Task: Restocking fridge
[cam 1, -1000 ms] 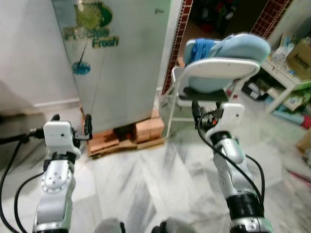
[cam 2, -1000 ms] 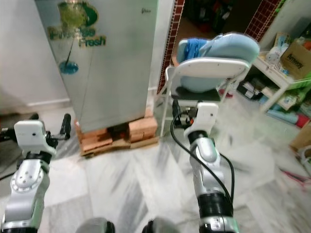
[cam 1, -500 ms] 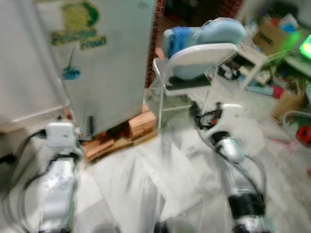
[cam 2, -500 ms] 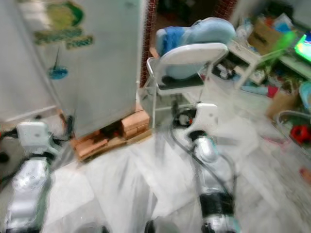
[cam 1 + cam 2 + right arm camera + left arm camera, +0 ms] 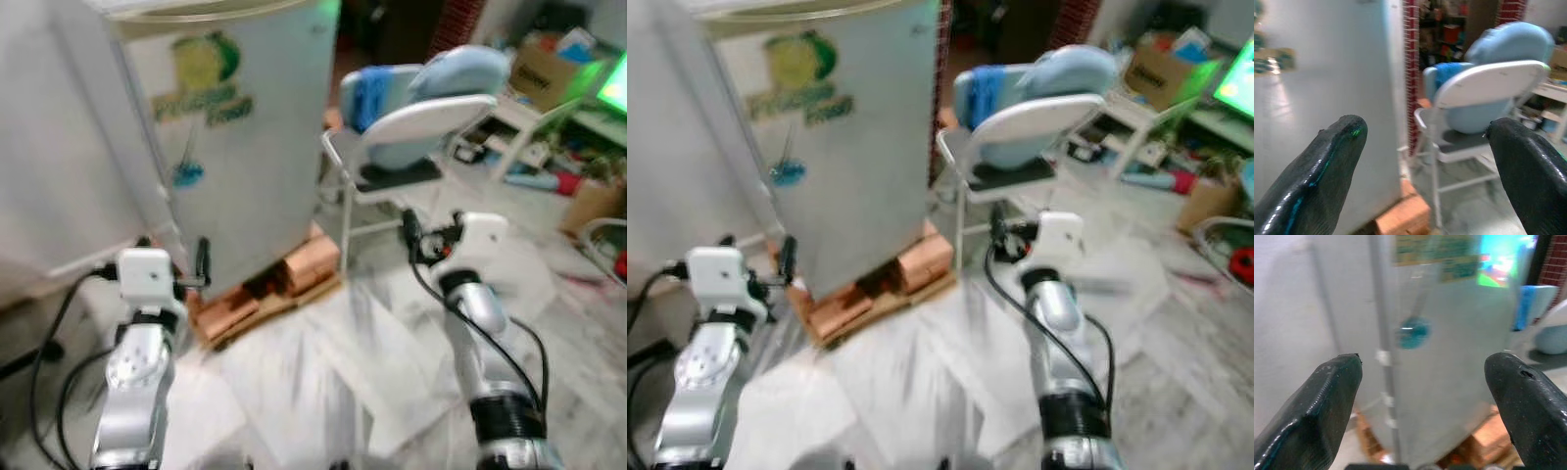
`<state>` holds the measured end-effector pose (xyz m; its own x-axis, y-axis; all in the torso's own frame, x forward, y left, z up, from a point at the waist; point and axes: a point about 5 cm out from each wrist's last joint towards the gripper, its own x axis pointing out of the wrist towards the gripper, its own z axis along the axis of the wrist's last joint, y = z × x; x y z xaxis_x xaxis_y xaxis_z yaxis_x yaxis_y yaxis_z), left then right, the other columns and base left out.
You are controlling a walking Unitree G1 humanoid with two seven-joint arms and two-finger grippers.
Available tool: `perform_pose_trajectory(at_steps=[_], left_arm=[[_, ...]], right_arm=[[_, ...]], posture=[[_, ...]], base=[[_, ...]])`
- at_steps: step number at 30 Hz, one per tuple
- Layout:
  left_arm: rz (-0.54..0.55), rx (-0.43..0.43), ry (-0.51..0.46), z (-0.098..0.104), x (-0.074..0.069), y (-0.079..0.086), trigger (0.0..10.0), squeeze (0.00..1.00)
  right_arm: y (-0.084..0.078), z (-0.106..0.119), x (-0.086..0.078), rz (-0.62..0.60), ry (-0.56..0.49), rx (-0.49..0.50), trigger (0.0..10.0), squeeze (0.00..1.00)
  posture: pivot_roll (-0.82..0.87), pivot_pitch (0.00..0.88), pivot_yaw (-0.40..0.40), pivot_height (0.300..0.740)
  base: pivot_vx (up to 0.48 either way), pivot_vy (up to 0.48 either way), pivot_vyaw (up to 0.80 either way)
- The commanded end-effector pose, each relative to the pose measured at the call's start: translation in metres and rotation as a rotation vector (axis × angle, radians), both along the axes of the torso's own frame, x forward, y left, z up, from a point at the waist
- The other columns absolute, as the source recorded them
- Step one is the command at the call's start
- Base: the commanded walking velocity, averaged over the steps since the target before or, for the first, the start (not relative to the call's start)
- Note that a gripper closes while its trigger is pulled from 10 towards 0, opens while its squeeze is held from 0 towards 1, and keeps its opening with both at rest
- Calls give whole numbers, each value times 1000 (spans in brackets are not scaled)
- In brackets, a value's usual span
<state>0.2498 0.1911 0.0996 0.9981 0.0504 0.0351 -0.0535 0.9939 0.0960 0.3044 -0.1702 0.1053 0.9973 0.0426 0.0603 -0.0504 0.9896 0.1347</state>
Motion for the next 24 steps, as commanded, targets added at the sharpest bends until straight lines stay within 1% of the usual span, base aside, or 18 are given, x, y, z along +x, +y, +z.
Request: perform_pose_trajectory(at_steps=[1,10,14,15,18,19,20,21,23,24], left_arm=[[23,18,11,-1,-2,7,10000,0],[23,32,18,-3,-4,7,10000,0],[21,35,10,-1,-2,7,10000,0],[22,38,10,-2,-1,7,10000,0],[21,47,14,-4,-1,6,10000,0],[9,46,14,-3,1,4,10000,0],[6,46,14,-3,2,4,10000,0],[-9,55,16,-3,3,2,10000,0],[-36,71,18,-2,7,0,10000,0],[-41,76,17,-1,9,0,10000,0]], right_arm=[[7,3,2,18,-15,2,10000,0],[-2,0,0,8,-7,-2,10000,0],[-1,0,0,6,-2,-7,10000,0],[0,0,1,9,-3,-11,10000,0],[0,-2,1,3,-3,-14,10000,0],[-2,-3,1,-18,-6,-5,10000,0],[-2,-3,1,-24,-7,-2,10000,0],[-3,-3,1,-33,-11,0,10000,0],[-5,-3,1,-54,-14,2,10000,0],[-6,-4,0,-64,-14,3,10000,0]], posture=[[58,18,-92,740],[54,16,-86,740],[54,14,-84,740],[53,12,-79,740],[52,7,-66,740],[48,2,-47,740],[48,2,-47,740],[42,0,-25,740],[38,0,-14,740],[34,0,6,740]], base=[[0,442,0],[0,438,0],[0,426,0],[307,368,-800],[0,0,-800],[0,0,-800],[0,0,-800],[0,0,-669],[0,0,-206],[0,0,0]])
